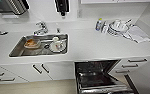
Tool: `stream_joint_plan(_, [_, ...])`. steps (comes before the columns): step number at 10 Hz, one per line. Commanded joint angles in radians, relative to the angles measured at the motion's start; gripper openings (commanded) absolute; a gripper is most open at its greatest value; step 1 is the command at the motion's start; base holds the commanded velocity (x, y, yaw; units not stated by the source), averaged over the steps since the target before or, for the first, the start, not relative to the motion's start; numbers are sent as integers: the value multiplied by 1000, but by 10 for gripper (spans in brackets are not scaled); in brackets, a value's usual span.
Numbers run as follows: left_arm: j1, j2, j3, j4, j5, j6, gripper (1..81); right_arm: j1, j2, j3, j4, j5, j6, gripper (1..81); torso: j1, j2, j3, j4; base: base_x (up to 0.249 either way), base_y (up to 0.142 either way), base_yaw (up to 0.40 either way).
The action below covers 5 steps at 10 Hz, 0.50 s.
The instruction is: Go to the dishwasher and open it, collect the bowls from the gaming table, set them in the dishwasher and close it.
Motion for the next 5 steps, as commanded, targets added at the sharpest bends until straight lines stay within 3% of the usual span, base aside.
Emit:
stream_joint_plan(1, [201, -89, -48, 56, -108, 143, 811, 51, -102, 80, -12, -28, 7, 10, 0, 0, 0, 0, 0, 0, 0])
stream_joint_plan(3, [280, -83, -182, 67, -272, 143, 811, 96, -135, 105, -9, -31, 28, 10, 0, 0, 0, 0, 0, 0, 0])
stream_joint_plan(5, [338, -43, -334, 67, -397, 145, 811, 140, -167, 140, -8, -31, 57, 10, 0, 0, 0, 0, 0, 0, 0])
